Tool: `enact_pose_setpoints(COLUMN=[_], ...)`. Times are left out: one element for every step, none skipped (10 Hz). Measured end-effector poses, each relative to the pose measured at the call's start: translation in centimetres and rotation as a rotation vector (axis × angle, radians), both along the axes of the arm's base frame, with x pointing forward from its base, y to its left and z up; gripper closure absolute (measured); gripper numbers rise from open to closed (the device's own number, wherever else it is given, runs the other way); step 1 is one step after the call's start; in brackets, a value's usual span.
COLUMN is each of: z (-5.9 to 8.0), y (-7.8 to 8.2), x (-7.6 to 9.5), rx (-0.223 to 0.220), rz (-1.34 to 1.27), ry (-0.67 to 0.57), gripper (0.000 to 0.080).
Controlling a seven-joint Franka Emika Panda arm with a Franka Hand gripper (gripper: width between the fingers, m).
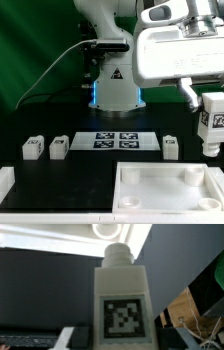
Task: Assemble one leg
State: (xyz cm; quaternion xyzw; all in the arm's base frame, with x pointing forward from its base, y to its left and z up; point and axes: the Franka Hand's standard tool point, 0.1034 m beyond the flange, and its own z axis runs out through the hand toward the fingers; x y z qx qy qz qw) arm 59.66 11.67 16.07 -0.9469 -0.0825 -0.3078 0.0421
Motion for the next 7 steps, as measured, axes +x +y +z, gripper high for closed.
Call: enact_pose_setpoints(z=[0.0, 0.0, -0.2, -1.1, -1.7, -2.3, -3.5], y=[0.0, 0.0, -0.2, -1.5, -2.0, -2.0, -2.2], x=[0.0, 0.0, 0.1, 1.0, 2.1, 2.9, 3.2], rx=[0.0, -0.001, -0.006, -0.015, -0.012, -0.005, -0.005], rz=[0.001, 0.001, 0.006, 0.001, -0.004, -0.009, -0.011], ry=[0.0, 0.0, -0.003, -0.027, -0.029, -0.036, -0.04], gripper=[0.0506, 0.0506, 0.0506, 0.0506, 0.0506, 0.0506, 0.0506])
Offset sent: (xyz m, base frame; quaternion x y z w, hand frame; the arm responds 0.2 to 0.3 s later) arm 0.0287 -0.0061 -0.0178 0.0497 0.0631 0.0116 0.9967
